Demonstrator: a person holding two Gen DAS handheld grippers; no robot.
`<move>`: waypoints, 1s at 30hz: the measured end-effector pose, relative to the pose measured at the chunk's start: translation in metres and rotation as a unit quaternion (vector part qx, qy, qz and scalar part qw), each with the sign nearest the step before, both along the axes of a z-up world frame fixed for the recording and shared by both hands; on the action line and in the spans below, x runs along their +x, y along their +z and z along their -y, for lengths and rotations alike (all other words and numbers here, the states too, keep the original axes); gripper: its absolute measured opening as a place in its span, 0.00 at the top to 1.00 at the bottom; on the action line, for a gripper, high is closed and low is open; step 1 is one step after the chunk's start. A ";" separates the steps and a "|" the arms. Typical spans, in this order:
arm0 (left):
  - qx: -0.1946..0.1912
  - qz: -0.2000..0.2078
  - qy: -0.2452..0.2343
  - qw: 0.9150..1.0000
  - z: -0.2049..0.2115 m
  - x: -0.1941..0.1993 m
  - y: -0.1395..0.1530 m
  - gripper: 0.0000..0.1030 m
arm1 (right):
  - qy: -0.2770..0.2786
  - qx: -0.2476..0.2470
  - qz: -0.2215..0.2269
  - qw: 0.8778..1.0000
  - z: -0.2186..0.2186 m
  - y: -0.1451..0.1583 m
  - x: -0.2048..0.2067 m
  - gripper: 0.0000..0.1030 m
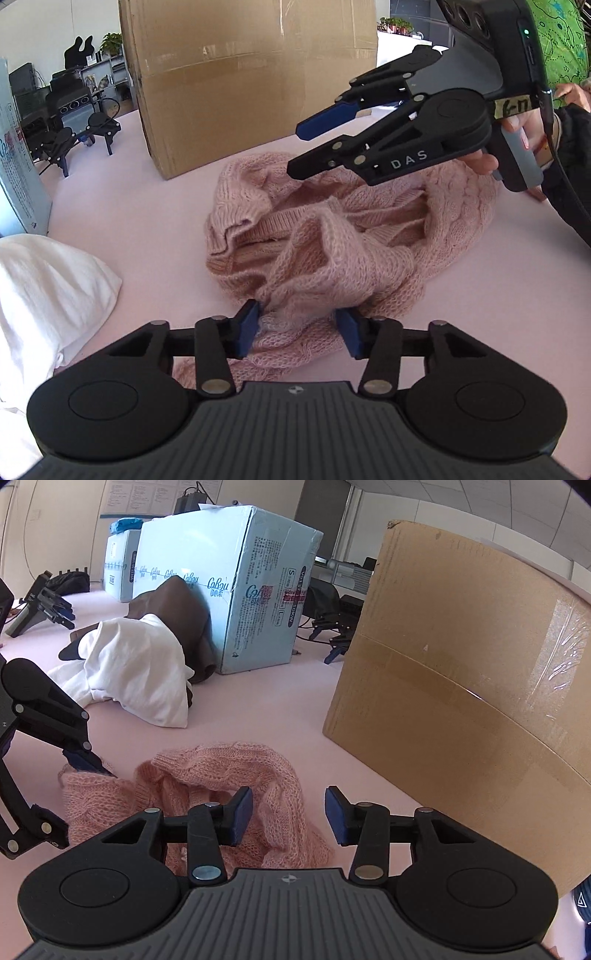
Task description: Fold clothes
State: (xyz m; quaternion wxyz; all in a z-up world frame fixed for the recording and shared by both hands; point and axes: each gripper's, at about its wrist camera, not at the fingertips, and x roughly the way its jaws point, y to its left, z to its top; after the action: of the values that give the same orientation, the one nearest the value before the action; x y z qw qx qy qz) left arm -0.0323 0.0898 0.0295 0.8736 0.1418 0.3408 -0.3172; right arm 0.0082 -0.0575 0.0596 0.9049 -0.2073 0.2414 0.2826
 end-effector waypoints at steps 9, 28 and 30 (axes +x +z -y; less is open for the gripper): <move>-0.025 -0.004 0.031 0.999 -0.010 -0.009 0.001 0.86 | -0.004 -0.025 -0.015 1.000 -0.012 -0.008 0.011 0.62; -0.077 -0.047 0.112 0.990 -0.013 -0.017 -0.004 0.89 | -0.095 -0.008 0.065 0.993 -0.014 0.022 0.020 0.95; -0.076 -0.050 0.117 0.989 -0.013 -0.017 -0.004 0.89 | -0.111 -0.003 0.072 0.991 -0.013 0.032 0.031 0.95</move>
State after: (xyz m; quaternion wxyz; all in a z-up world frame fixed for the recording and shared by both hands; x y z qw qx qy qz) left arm -0.0497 0.1031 0.0259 0.8947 0.0179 0.3735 -0.2444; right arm 0.0387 -0.0448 0.0915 0.9453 -0.2016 0.1977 0.1635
